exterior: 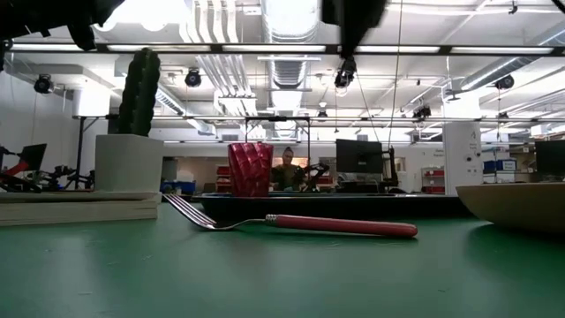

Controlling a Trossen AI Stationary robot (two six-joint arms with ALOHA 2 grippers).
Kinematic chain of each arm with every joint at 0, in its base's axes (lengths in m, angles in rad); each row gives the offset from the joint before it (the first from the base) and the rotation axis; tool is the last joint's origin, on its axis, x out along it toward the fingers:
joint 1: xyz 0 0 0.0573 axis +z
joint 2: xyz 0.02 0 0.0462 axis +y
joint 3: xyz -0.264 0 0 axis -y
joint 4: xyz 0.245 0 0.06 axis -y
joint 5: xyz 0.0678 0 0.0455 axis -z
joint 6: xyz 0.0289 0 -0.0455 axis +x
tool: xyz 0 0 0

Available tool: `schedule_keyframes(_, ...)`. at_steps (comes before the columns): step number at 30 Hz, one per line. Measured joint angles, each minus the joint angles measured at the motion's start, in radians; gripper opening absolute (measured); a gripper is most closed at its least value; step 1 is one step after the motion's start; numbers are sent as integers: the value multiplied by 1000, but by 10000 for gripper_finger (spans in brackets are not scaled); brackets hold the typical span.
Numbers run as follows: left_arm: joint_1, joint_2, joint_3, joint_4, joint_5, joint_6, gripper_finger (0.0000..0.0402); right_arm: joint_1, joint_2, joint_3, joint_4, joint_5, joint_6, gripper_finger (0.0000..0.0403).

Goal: Pick and place plate/cup/fork/spoon on tray
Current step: Put the pink plate on the black serving tray to the bottom right of the red cup

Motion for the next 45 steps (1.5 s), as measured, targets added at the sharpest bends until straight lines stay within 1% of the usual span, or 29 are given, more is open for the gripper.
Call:
schedule_keyframes(5, 0, 17, 0, -1, 0, -130, 8, 82, -12, -138, 27, 44, 134, 72)
schedule_keyframes(8, 0, 34, -1, -2, 0, -177, 8, 127, -49, -251, 101, 46, 196, 73)
schedule_keyframes(10, 0, 43, -1, -2, 1, -178, 8, 157, -93, -342, 194, 52, 239, 71)
schedule_keyframes(13, 0, 48, -1, -1, 1, -178, 8, 201, -179, -477, 305, 101, 333, 68)
schedule_keyframes(16, 0, 45, -1, -1, 1, -178, 8, 238, -260, -588, 348, 155, 476, 74)
schedule_keyframes(19, 0, 41, -1, 0, 1, -178, 8, 255, -313, -670, 355, 164, 601, 90)
schedule_keyframes(21, 0, 41, -1, 0, 1, -178, 8, 258, -335, -711, 359, 166, 648, 107)
schedule_keyframes(23, 0, 43, -1, 0, 1, -177, 8, 262, -338, -739, 375, 166, 652, 128)
schedule_keyframes(28, 0, 43, -1, -1, 1, -177, 8, 274, -312, -788, 488, 166, 592, 173)
schedule_keyframes(30, 0, 43, -1, 0, 1, -177, 8, 273, -295, -795, 490, 169, 595, 182)
schedule_keyframes(33, 0, 42, -1, 0, 0, -177, 8, 271, -260, -796, 489, 179, 612, 186)
schedule_keyframes(36, 0, 41, -1, 0, 0, -176, 8, 271, -227, -797, 495, 180, 626, 180)
schedule_keyframes(39, 0, 35, -1, 2, 0, -176, 8, 272, -214, -798, 495, 179, 650, 165)
schedule_keyframes(42, 0, 31, -1, 0, 0, -176, 8, 272, -214, -798, 497, 180, 679, 138)
schedule_keyframes(45, 0, 29, -1, 4, 0, -176, 8, 272, -215, -798, 496, 176, 701, 103)
